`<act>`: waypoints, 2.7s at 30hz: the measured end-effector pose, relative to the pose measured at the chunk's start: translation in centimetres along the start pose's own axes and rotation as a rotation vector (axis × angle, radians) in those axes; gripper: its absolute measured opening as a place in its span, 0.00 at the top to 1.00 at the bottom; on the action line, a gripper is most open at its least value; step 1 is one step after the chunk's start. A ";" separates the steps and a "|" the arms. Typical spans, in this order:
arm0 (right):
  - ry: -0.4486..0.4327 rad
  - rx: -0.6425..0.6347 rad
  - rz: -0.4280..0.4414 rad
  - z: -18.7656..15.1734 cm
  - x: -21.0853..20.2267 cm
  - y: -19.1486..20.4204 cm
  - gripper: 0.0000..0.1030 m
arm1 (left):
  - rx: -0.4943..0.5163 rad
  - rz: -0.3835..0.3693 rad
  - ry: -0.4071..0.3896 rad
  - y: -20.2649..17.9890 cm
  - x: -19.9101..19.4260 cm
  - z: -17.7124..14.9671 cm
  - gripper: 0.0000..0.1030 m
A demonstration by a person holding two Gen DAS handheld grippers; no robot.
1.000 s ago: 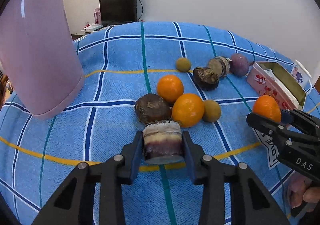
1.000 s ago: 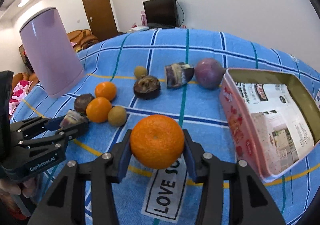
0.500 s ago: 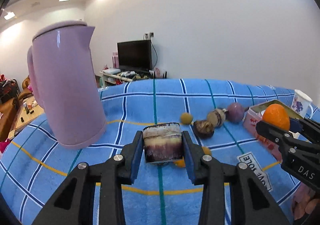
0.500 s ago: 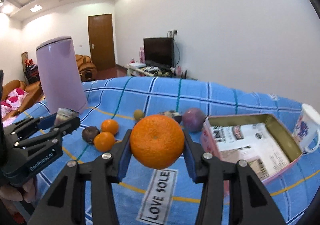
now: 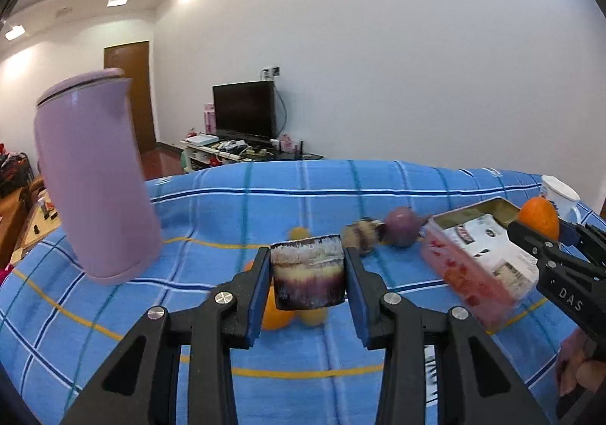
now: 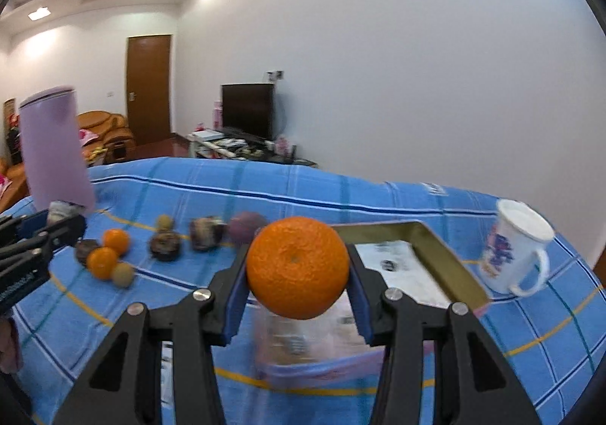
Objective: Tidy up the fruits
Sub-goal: 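Carry the taro slice toward the pink tin with the left tool while the right tool drops the orange inside, then lower the taro slice into the pink tin and open the left tool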
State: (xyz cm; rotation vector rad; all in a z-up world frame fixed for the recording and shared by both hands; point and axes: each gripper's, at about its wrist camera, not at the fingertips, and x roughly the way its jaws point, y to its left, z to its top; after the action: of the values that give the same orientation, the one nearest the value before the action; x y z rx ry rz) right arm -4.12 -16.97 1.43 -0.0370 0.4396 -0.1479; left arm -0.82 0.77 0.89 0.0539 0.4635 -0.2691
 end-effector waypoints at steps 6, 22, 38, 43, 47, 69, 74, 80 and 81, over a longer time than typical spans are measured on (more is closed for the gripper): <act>0.025 0.049 -0.074 -0.1 0.9 -5.0 0.52 | 0.045 -0.047 -0.002 -5.1 0.8 1.0 0.62; 0.142 0.131 -0.133 -1.4 3.7 -13.3 0.52 | 0.125 -0.151 0.068 -16.4 5.1 2.1 0.62; 0.153 0.044 -0.111 -1.0 4.4 -11.9 0.52 | 0.159 -0.113 0.173 -17.6 7.6 0.9 0.61; 0.136 0.072 -0.071 -1.2 4.0 -12.2 0.51 | 0.160 -0.109 0.183 -17.6 8.0 0.8 0.61; 0.112 0.167 0.001 -1.1 3.5 -13.4 0.21 | 0.162 -0.094 0.186 -17.6 8.1 0.8 0.61; 0.007 0.304 -0.041 -0.9 2.1 -15.9 0.00 | 0.051 0.109 -0.023 -13.2 4.7 1.3 0.26; -0.016 0.268 -0.099 -1.0 1.8 -15.3 0.00 | 0.044 0.133 -0.019 -12.7 4.7 1.3 0.26; -0.063 0.217 -0.154 -1.0 0.7 -14.4 0.00 | 0.091 0.164 -0.028 -13.7 4.0 0.9 0.19; -0.065 0.209 -0.161 -1.0 0.6 -14.2 0.00 | 0.099 0.163 -0.030 -13.8 3.9 0.8 0.19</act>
State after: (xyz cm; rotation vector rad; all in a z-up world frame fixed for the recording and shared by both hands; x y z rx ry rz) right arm -5.88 -31.06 1.20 0.1277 0.3546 -0.3495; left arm -0.81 -13.57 0.00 0.1831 0.4130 -0.1320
